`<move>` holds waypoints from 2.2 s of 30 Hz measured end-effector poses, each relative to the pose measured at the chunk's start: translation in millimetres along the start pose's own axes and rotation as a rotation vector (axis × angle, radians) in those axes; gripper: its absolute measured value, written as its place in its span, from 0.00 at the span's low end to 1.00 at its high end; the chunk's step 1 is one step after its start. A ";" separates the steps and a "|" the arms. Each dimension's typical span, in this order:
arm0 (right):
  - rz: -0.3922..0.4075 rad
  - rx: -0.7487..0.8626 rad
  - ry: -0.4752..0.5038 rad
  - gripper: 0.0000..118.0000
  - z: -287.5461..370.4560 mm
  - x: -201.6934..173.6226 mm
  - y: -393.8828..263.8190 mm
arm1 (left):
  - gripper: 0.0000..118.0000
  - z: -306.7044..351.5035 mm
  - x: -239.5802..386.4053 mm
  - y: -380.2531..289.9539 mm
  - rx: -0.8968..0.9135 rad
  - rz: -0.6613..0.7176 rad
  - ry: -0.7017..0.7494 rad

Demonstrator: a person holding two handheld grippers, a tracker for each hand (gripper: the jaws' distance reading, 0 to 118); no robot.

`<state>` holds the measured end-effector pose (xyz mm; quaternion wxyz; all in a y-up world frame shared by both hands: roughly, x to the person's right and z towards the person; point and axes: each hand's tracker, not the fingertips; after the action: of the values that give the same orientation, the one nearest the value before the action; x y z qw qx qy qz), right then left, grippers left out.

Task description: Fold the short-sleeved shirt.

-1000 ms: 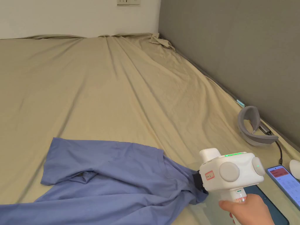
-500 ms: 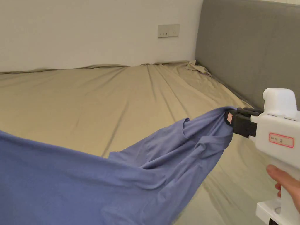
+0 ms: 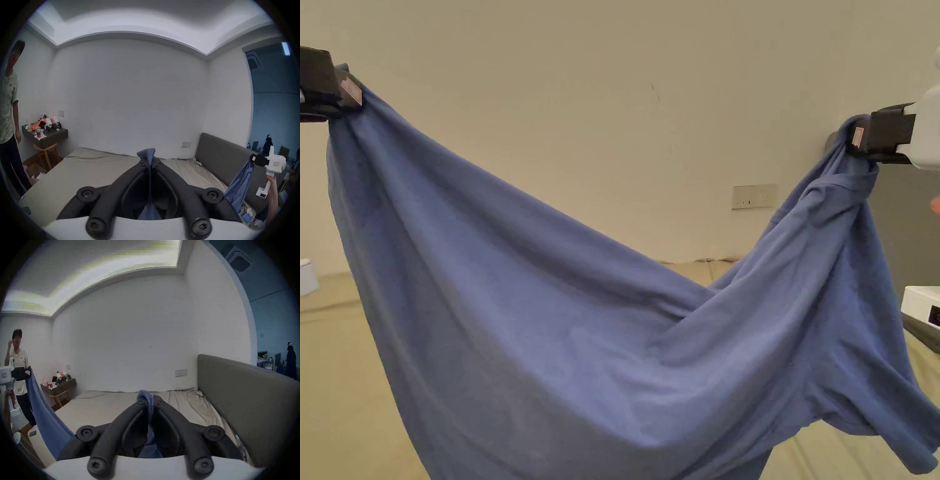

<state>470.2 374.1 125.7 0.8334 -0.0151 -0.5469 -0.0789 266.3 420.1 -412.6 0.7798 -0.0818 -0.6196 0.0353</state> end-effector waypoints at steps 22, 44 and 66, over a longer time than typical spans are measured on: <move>-0.053 -0.318 -0.145 0.05 -247.2 18.7 -223.2 | 0.01 -245.7 -121.6 -248.4 -0.371 0.193 0.276; -0.143 -0.377 -0.135 0.05 47.0 56.9 -355.1 | 0.01 52.3 -102.6 -343.7 -0.350 0.340 0.162; 0.045 -0.694 -0.192 1.00 173.1 40.2 -392.7 | 0.80 192.2 -57.9 -420.1 -0.672 0.061 0.373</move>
<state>270.4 1.1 207.8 0.7252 -0.3163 -0.5627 -0.2397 46.7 13.8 -354.1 0.8075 -0.3563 -0.4413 -0.1618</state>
